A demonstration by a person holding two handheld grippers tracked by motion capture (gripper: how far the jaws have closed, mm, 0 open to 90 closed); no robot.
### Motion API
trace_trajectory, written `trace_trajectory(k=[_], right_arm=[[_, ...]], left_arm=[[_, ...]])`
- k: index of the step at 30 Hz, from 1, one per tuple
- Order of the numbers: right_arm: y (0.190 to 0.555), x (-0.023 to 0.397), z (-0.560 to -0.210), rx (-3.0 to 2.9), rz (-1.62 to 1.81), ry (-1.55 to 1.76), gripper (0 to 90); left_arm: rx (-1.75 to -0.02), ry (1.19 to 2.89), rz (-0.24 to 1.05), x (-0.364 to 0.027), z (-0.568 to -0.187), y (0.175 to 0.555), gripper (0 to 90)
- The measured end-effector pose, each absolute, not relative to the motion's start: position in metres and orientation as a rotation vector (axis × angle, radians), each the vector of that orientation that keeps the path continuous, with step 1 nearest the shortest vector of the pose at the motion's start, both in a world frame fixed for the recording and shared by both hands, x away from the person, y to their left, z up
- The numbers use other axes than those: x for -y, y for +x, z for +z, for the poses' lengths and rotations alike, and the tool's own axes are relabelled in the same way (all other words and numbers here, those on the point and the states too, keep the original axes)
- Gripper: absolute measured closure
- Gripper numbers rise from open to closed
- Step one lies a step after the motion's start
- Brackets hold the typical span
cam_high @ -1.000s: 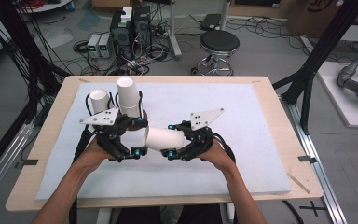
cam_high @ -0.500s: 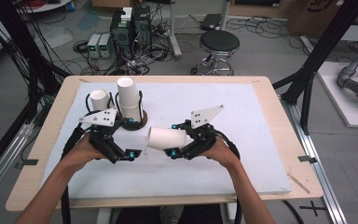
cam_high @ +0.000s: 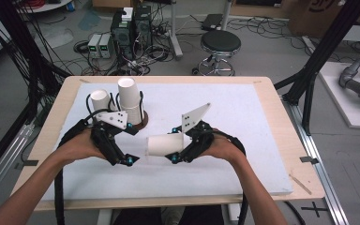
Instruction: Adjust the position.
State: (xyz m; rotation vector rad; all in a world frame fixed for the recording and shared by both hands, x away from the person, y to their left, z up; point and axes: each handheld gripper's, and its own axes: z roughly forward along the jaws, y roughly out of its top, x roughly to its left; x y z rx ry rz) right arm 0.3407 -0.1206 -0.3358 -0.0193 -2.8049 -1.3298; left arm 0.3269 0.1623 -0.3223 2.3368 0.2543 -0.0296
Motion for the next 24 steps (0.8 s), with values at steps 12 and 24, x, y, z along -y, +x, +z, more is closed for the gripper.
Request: trace_trajectory(k=[12, 24], right_arm=[[0.341, 0.104, -0.331, 2.934, -1.022, 0.020, 28.1], [0.342, 0.088, -0.332, 3.001, -0.846, 0.065, 28.0]], left_arm=[[-0.238, 2.560, -0.080, -0.148, -0.321, 0.331, 1.8], [-0.206, 2.689, -0.087, -0.131, -0.327, 0.333, 1.8]])
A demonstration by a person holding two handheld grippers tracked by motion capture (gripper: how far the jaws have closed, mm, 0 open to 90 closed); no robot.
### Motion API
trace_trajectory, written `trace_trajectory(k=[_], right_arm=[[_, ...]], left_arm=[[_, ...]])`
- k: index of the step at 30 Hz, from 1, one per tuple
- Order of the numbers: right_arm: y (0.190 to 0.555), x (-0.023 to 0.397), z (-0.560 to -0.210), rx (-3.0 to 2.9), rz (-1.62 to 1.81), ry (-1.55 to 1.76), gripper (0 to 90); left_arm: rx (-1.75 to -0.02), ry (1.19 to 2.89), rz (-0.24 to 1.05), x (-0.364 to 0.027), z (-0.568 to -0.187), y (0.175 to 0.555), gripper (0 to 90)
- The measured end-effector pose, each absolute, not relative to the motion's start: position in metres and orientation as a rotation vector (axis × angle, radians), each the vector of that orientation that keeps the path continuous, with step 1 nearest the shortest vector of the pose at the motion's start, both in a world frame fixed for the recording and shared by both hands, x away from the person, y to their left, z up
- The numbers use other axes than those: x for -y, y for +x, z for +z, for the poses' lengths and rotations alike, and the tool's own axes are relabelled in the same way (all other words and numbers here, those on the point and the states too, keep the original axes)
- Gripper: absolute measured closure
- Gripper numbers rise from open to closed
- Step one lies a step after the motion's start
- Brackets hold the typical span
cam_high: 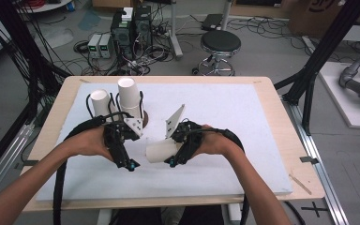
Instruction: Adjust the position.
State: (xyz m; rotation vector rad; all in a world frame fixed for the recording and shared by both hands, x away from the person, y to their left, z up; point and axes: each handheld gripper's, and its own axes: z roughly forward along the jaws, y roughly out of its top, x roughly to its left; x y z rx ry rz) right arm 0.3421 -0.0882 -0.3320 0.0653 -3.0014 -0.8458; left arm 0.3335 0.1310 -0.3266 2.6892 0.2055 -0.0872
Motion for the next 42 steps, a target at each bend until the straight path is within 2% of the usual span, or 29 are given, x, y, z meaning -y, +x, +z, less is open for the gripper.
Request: trace_trajectory(k=[5, 19, 39, 40, 41, 42], right_arm=[[0.338, 0.084, -0.334, 3.034, -0.729, 0.075, 28.1], [0.337, 0.078, -0.333, 3.017, -0.728, 0.100, 28.1], [0.335, 0.080, -0.330, 2.991, -0.767, 0.116, 28.1], [0.335, 0.080, -0.330, 2.991, -0.769, 0.116, 28.1], [0.335, 0.080, -0.330, 2.990, -0.777, 0.120, 28.1], [0.335, 0.080, -0.330, 2.990, -0.777, 0.120, 28.1]], left_arm=[[-0.186, 2.751, -0.105, -0.124, -0.333, 0.333, 1.8], [-0.153, 2.812, -0.155, -0.103, -0.337, 0.337, 1.8], [-0.075, 2.776, -0.185, -0.085, -0.338, 0.337, 1.9], [-0.058, 2.769, -0.191, -0.085, -0.338, 0.338, 4.1], [-0.067, 2.744, -0.222, -0.084, -0.338, 0.337, 16.1], [-0.050, 2.730, -0.239, -0.084, -0.338, 0.337, 16.1]])
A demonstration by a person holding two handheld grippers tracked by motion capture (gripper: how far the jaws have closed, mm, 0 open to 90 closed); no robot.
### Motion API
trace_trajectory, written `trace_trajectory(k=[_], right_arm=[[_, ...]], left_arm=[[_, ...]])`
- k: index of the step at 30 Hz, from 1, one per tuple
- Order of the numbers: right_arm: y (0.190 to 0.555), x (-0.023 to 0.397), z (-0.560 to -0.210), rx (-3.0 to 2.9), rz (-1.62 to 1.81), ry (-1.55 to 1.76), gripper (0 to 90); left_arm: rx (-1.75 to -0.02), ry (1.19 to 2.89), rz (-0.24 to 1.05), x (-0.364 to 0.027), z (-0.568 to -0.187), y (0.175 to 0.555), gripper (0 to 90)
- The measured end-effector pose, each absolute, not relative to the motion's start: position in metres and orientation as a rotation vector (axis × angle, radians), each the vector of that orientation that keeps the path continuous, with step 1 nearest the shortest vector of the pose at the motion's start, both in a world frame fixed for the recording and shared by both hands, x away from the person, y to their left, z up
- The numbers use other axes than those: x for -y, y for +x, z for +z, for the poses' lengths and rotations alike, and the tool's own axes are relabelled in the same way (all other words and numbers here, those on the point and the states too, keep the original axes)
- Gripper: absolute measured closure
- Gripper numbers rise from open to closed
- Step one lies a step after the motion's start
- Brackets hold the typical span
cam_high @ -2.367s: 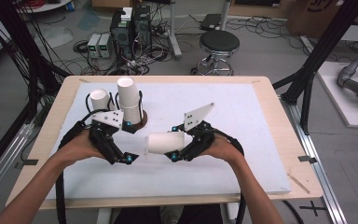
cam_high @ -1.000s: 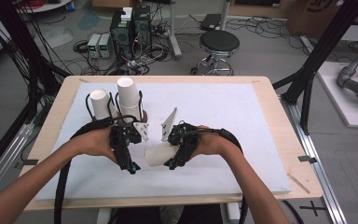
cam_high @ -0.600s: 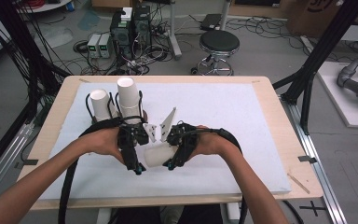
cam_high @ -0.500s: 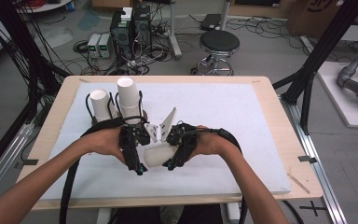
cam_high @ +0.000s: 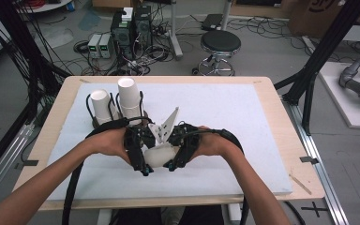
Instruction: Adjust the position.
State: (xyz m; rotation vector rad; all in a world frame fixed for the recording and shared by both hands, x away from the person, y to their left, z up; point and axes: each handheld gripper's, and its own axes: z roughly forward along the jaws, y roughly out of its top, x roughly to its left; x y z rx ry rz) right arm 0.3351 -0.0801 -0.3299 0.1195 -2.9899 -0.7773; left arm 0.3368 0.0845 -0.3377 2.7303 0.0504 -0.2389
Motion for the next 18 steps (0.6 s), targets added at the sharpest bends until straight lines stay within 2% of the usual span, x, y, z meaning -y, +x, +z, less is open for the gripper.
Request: trace_trajectory(k=[2, 8, 18], right_arm=[[0.3350, 0.0812, -0.3296, 2.983, -0.795, 0.116, 28.1], [0.3347, 0.0812, -0.3299, 2.969, -0.801, 0.120, 28.2], [0.3369, 0.0813, -0.3309, 2.972, -0.825, 0.134, 28.2]], left_arm=[[-0.033, 2.720, -0.254, -0.0837, -0.3377, 0.3363, 17.4], [-0.018, 2.715, -0.243, -0.0831, -0.3385, 0.3384, 33.9], [-0.029, 2.721, -0.231, -0.0831, -0.3373, 0.3384, 34.9]])
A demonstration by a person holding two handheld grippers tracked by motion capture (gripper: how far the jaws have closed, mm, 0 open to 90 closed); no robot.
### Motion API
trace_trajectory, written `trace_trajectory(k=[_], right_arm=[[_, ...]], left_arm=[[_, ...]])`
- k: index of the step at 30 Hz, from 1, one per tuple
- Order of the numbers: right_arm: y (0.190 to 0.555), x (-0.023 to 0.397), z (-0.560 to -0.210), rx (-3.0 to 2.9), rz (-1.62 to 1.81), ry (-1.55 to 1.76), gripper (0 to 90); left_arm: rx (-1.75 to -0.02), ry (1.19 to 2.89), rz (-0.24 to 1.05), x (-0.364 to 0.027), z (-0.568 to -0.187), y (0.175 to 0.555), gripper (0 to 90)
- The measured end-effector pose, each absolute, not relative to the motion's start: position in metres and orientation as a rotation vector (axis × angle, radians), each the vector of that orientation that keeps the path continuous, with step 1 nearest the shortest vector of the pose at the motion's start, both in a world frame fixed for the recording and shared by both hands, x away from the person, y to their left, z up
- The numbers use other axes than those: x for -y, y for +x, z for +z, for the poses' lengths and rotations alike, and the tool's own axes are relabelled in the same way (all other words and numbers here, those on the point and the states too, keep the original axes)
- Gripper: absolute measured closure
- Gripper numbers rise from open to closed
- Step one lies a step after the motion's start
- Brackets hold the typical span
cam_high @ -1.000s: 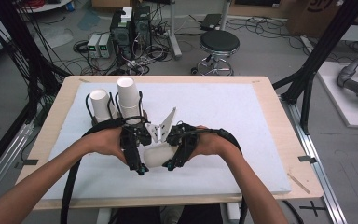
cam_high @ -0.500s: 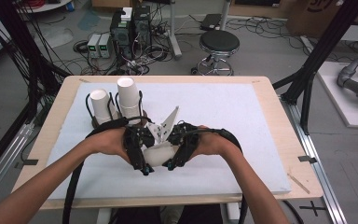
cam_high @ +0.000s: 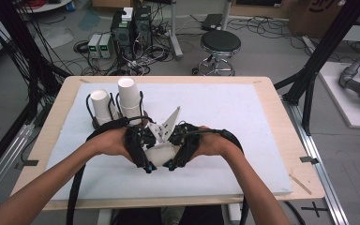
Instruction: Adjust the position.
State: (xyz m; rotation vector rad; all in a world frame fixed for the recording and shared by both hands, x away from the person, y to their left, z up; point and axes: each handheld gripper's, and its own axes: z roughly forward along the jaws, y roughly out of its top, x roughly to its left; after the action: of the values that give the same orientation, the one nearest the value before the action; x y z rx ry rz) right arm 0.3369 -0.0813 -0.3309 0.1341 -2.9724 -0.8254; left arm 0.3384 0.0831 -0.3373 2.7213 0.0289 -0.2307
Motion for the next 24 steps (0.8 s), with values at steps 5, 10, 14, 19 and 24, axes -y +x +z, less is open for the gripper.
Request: trace_trajectory(k=[5, 10, 14, 19, 24], right_arm=[[0.336, 0.084, -0.336, 2.965, -0.859, 0.127, 23.8], [0.336, 0.084, -0.337, 2.955, -0.870, 0.118, 19.7], [0.336, 0.085, -0.332, 2.926, -0.939, 0.104, 18.8], [0.337, 0.088, -0.326, 2.915, -0.998, 0.100, 18.7], [0.336, 0.089, -0.324, 2.908, -1.020, 0.092, 18.8]], left_arm=[[-0.037, 2.735, -0.223, -0.081, -0.339, 0.337, 34.7], [-0.010, 2.740, -0.220, -0.080, -0.339, 0.337, 34.7], [-0.030, 2.741, -0.216, -0.080, -0.340, 0.337, 34.7], [-0.036, 2.750, -0.213, -0.079, -0.341, 0.337, 34.6], [-0.033, 2.758, -0.208, -0.077, -0.343, 0.336, 34.6]])
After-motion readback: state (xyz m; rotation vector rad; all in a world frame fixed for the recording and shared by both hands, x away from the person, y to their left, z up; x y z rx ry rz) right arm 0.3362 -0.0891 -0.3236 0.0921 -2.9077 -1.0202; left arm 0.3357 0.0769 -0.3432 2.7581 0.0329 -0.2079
